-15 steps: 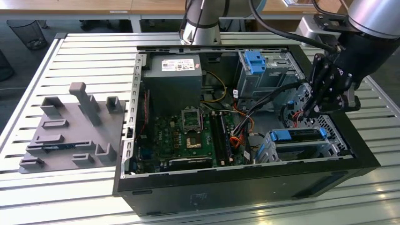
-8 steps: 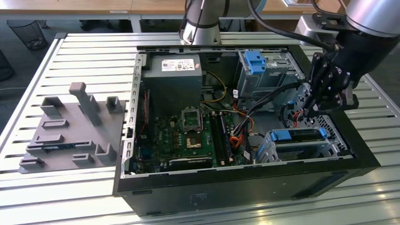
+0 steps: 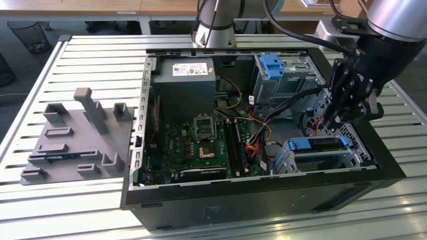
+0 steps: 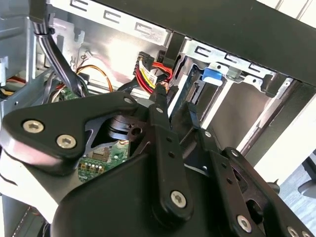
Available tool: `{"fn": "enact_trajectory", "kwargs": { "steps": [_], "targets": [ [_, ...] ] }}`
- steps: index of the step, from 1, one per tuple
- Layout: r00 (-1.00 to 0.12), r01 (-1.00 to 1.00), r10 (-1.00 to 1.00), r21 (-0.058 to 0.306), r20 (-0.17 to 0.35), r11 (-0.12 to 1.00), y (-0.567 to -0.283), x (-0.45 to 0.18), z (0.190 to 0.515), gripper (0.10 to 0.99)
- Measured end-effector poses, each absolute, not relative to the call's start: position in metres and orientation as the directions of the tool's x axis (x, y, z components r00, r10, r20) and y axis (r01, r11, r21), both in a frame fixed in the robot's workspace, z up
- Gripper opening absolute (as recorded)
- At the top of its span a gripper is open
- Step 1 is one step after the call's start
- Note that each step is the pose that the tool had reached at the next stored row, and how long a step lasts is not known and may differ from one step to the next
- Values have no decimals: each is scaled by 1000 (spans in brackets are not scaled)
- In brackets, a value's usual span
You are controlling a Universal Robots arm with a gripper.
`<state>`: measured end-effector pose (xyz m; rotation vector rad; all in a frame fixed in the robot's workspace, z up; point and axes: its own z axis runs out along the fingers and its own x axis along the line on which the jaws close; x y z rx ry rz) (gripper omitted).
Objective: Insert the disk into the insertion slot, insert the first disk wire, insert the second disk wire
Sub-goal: 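Insert the first disk wire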
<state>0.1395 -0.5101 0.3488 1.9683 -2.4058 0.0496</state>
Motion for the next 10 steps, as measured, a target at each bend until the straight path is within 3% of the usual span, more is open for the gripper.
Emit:
{"fn": "enact_trajectory", "kwargs": {
  "steps": [3,6,10],
  "targets": [
    [-199,-980,-979,-6,54,199,-509,140,349,306],
    [-196,-981,-979,-6,57,196,-509,140,348,180],
    [-135,-991,-989,-6,57,134,-509,140,348,169]
  ]
}}
